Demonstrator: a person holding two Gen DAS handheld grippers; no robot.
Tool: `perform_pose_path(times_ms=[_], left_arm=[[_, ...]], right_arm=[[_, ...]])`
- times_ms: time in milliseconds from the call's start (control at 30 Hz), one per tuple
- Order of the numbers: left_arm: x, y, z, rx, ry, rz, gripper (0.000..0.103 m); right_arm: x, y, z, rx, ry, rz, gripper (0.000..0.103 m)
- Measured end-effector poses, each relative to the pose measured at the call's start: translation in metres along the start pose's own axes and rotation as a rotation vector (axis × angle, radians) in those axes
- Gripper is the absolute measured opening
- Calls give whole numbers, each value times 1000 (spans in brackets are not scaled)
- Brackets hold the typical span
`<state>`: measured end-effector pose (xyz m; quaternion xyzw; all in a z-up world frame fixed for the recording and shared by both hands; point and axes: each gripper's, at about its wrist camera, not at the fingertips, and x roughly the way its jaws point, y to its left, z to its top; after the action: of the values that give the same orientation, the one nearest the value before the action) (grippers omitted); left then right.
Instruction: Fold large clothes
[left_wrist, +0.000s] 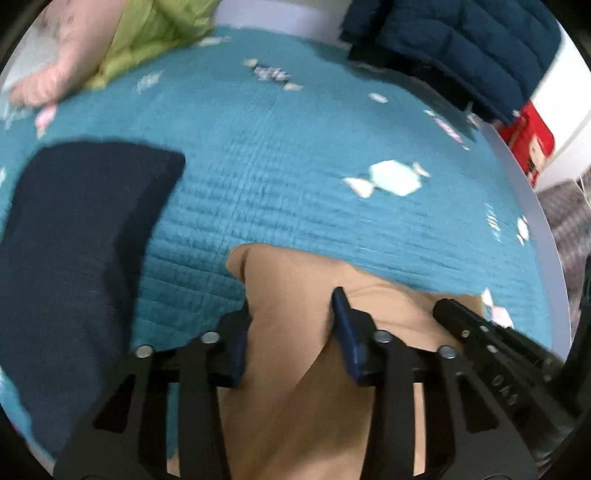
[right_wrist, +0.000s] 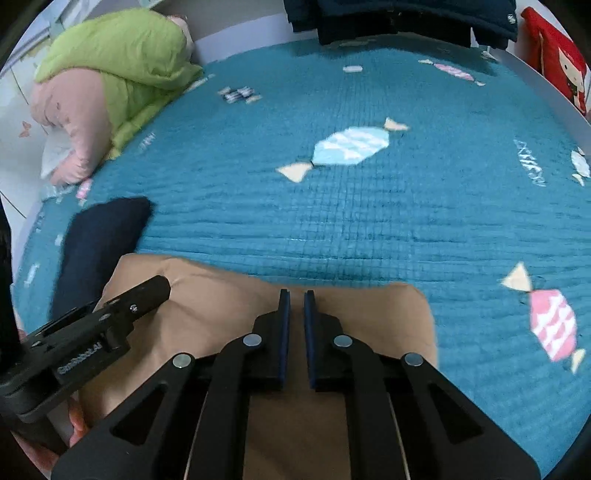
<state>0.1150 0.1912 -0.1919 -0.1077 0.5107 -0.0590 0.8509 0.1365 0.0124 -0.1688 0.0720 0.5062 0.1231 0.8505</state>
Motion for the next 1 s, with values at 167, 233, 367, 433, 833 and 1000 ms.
perform_pose_path(times_ms=[167, 233, 367, 433, 833, 1000], left_arm=[[-42, -9, -27, 24, 18, -38, 28], [-31, -5, -40, 9, 58, -16, 28], [22, 9, -57, -7, 112, 82, 28], [2, 0, -50, 9, 99, 91, 29], [-62, -29, -105, 105, 218, 39, 29], [-17, -14, -125, 115, 225, 140, 29]], right_arm=[[-44, 14, -26, -58, 135, 107, 12], [-12, 11, -43, -54, 227, 111, 10], [31, -7, -45, 54, 260, 222, 3], [14, -7, -39, 81, 286, 213, 4], [-14, -20, -96, 19, 500, 182, 8], [26, -22, -95, 102, 587, 317, 5]])
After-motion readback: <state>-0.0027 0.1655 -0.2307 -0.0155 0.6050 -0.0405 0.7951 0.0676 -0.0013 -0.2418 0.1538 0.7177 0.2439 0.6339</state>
